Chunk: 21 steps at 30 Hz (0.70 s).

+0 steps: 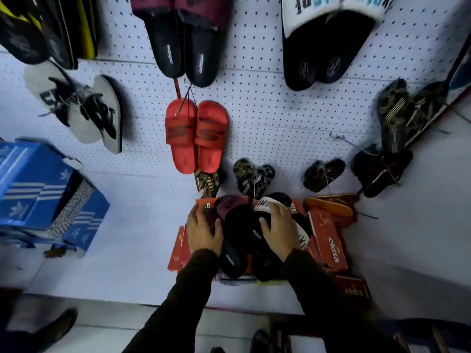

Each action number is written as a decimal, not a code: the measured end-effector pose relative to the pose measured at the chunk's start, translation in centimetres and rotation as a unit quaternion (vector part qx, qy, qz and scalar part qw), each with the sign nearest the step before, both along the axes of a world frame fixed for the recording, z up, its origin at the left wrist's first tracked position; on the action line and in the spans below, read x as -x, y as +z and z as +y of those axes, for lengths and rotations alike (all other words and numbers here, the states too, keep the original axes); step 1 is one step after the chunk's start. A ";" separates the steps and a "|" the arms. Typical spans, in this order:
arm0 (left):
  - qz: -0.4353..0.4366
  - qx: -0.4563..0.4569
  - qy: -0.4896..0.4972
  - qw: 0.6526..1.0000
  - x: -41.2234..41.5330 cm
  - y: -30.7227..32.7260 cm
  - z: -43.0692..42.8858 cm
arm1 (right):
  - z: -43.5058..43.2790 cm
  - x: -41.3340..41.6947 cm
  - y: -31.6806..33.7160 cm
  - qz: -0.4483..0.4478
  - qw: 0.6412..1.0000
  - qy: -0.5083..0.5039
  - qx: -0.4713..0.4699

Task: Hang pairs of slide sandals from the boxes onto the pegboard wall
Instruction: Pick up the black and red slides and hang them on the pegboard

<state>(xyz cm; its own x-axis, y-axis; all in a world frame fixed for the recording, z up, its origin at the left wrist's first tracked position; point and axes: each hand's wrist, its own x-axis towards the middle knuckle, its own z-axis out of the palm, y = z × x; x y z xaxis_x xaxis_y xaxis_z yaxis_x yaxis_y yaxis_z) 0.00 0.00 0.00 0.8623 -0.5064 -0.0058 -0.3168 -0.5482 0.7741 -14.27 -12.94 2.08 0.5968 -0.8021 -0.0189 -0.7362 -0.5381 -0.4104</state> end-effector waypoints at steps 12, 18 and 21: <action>0.578 -0.048 0.177 0.795 2.8 -7.9 1.7 | -2.9 -2.0 -4.9 0.063 0.926 -0.102 -0.358; 0.583 0.060 0.158 0.795 1.4 -4.3 4.0 | -1.7 -0.6 -4.8 -0.013 0.889 -0.150 -0.433; 0.540 0.092 0.152 0.823 0.4 -3.0 4.7 | -0.4 -0.2 -4.0 -0.095 0.868 -0.171 -0.457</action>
